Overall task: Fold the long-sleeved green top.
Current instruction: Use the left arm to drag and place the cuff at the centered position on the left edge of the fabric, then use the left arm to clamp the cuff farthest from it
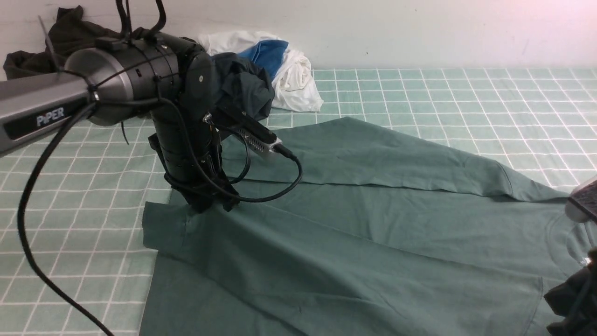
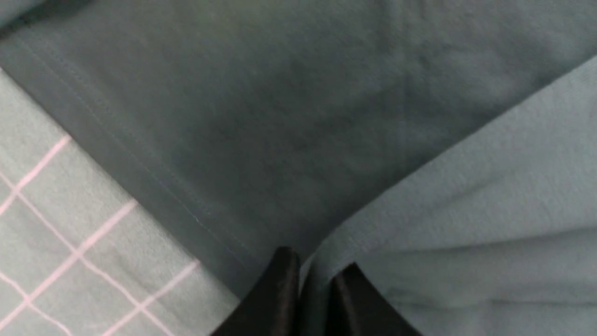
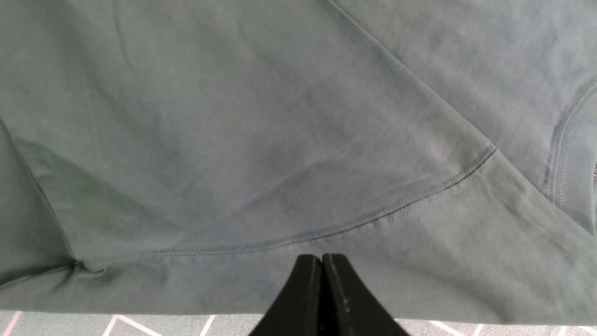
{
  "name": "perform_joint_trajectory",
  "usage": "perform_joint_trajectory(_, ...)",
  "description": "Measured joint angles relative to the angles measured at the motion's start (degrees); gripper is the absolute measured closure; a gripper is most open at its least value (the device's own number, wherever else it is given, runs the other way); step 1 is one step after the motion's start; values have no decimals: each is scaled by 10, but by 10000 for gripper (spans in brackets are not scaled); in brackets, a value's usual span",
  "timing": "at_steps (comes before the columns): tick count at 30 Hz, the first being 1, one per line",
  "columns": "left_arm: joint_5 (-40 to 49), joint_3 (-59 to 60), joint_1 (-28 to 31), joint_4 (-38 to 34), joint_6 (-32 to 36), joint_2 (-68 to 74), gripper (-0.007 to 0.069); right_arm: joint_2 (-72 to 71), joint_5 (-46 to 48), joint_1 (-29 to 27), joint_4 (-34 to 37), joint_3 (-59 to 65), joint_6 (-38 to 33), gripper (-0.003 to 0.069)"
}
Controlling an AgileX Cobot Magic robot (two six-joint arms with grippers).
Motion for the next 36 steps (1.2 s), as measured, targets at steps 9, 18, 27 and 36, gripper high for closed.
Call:
perform_joint_trajectory(9,11,-90,33,-1,-40,48,223,0,-38,0,0,0,2,673)
perform_joint_trajectory(18,-43,-197,132,-63,-86,134,162,0,-102,0,0,0,2,673)
perform_joint_trajectory(27,-136,-210,158,-117,-104,206,259,0,-105,0,0,0,2,673)
perform_joint_trajectory(36,-138,-210,156,-128,-104,197,597,0,-66,0,0,0,2,673)
